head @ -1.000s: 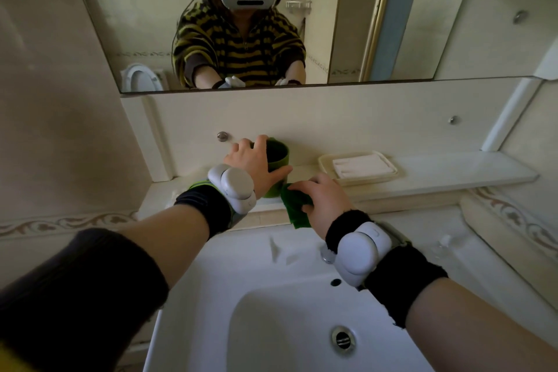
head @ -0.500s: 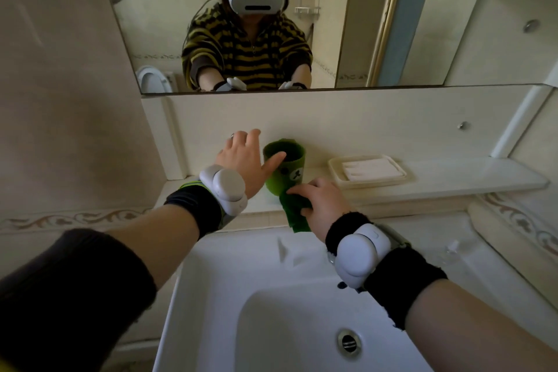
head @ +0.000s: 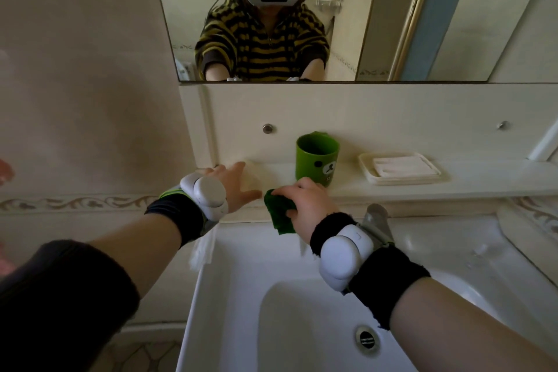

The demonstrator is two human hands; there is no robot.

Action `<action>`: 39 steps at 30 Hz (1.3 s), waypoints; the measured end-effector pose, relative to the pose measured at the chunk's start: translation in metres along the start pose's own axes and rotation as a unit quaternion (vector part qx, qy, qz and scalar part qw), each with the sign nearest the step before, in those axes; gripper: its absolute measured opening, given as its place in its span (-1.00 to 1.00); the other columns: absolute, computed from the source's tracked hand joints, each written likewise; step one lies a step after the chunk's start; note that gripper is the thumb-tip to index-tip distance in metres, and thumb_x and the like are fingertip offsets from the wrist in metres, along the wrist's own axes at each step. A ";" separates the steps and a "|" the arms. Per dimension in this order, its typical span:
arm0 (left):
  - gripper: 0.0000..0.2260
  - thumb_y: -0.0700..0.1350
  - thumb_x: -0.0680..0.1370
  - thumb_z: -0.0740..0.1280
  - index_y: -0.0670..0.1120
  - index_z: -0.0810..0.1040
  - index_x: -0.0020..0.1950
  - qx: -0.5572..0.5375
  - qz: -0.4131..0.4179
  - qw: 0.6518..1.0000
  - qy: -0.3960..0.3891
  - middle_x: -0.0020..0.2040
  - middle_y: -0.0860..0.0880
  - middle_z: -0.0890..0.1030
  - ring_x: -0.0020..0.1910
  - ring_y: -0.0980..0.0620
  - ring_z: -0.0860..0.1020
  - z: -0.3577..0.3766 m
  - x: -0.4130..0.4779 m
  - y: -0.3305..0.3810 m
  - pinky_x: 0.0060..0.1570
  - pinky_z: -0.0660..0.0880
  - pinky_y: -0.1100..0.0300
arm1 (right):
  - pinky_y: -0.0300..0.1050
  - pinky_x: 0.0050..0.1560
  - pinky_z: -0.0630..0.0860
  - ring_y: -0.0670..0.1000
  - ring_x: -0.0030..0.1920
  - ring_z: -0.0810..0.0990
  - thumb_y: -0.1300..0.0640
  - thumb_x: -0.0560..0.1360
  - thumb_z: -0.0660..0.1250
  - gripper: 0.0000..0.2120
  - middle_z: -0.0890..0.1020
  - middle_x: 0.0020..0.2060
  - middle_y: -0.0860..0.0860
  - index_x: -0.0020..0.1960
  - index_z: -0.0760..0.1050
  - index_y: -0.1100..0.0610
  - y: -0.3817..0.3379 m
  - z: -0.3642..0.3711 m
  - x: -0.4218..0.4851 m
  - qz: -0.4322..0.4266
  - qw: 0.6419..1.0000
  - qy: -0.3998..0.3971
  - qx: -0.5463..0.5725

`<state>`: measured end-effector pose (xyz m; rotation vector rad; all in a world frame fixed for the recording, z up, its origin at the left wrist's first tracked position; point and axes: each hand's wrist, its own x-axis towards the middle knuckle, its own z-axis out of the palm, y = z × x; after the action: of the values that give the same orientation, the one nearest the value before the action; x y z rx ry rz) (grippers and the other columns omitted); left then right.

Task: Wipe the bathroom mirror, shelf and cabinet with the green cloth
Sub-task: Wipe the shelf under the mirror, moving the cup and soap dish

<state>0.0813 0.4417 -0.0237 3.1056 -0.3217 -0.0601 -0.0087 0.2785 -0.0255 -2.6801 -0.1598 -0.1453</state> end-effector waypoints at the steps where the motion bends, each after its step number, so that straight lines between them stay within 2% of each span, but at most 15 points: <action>1: -0.29 0.39 0.44 0.16 0.08 0.11 0.48 -0.007 0.005 1.000 0.003 0.34 -0.10 0.41 0.30 -0.20 0.38 0.001 0.001 -0.002 0.18 0.35 -0.02 | 0.00 0.22 0.35 0.13 0.15 0.32 0.26 0.50 0.17 -0.59 0.39 0.10 0.08 0.31 0.41 -0.01 -0.002 0.001 0.002 0.000 1.000 -0.001 0.001; 5: -0.53 0.20 0.54 0.20 0.07 0.27 0.39 -0.042 0.028 0.998 0.046 0.21 -0.10 0.48 0.18 -0.15 0.45 -0.002 0.000 -0.007 0.03 0.39 0.05 | 0.00 0.24 0.34 0.15 0.17 0.31 0.27 0.51 0.17 -0.58 0.39 0.12 0.09 0.32 0.41 -0.01 -0.007 0.003 0.008 -0.001 1.000 -0.004 0.005; 8: -0.58 0.09 0.56 0.23 0.01 0.31 0.39 -0.070 0.021 0.996 0.060 0.23 -0.13 0.44 0.18 -0.18 0.45 -0.006 -0.004 -0.013 0.09 0.42 0.05 | -0.02 0.25 0.32 0.15 0.18 0.30 0.27 0.51 0.16 -0.58 0.39 0.13 0.09 0.32 0.41 -0.01 -0.012 0.006 0.013 -0.003 1.000 -0.006 0.007; 13: -0.65 0.01 0.58 0.22 -0.12 0.40 0.31 -0.105 0.029 0.988 0.107 0.18 -0.15 0.45 0.08 -0.17 0.48 -0.016 -0.013 -0.032 -0.01 0.44 0.06 | -0.04 0.21 0.34 0.12 0.17 0.30 0.27 0.50 0.16 -0.57 0.39 0.12 0.06 0.30 0.41 -0.05 -0.025 0.012 0.024 -0.018 1.000 0.004 -0.009; 18: -0.74 -0.04 0.57 0.25 -0.17 0.51 0.14 -0.206 0.008 0.961 0.186 0.04 -0.14 0.48 -0.06 -0.17 0.48 -0.018 -0.024 -0.055 -0.09 0.44 0.05 | 0.06 0.20 0.37 0.11 0.18 0.29 0.29 0.49 0.14 -0.57 0.38 0.14 0.04 0.26 0.43 -0.08 -0.036 0.027 0.039 -0.017 1.000 0.006 -0.023; 24: -0.75 -0.05 0.55 0.29 -0.16 0.52 0.15 -0.239 0.005 0.941 0.239 0.05 -0.13 0.50 -0.05 -0.14 0.48 -0.014 -0.031 -0.075 -0.08 0.43 0.07 | -0.04 0.19 0.33 0.12 0.19 0.28 0.32 0.49 0.14 -0.52 0.36 0.19 0.05 0.33 0.39 -0.05 -0.033 0.038 0.067 -0.007 0.999 0.020 -0.034; 29: -0.75 -0.04 0.56 0.28 -0.15 0.51 0.15 -0.222 0.010 0.940 0.258 0.02 -0.08 0.50 -0.12 0.02 0.37 -0.014 -0.030 -0.087 -0.13 0.29 0.20 | -0.02 0.12 0.37 0.18 0.18 0.29 0.31 0.48 0.12 -0.49 0.35 0.15 0.11 0.34 0.37 -0.08 -0.031 0.041 0.093 0.019 0.998 0.021 -0.058; 35: -0.74 -0.04 0.55 0.30 -0.16 0.52 0.15 -0.226 -0.003 0.938 0.262 0.03 -0.11 0.50 -0.03 -0.11 0.45 -0.018 -0.033 -0.092 -0.13 0.31 0.19 | -0.03 -0.02 0.33 0.18 0.15 0.28 0.31 0.43 0.08 -0.47 0.33 0.14 0.11 0.29 0.39 -0.11 -0.033 0.046 0.116 0.036 0.995 0.030 -0.090; 39: -0.74 -0.05 0.55 0.29 -0.16 0.52 0.16 -0.221 -0.010 0.939 0.262 0.05 -0.11 0.50 -0.03 -0.10 0.45 -0.018 -0.036 -0.091 -0.15 0.26 0.22 | -0.05 -0.06 0.28 0.18 0.14 0.28 0.33 0.42 0.06 -0.45 0.32 0.16 0.11 0.30 0.39 -0.10 -0.035 0.048 0.115 0.033 0.993 0.031 -0.105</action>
<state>0.0651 0.5387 -0.0067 2.5472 -0.2186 0.5958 0.1037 0.3409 -0.0383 -2.8819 -0.0375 -0.2362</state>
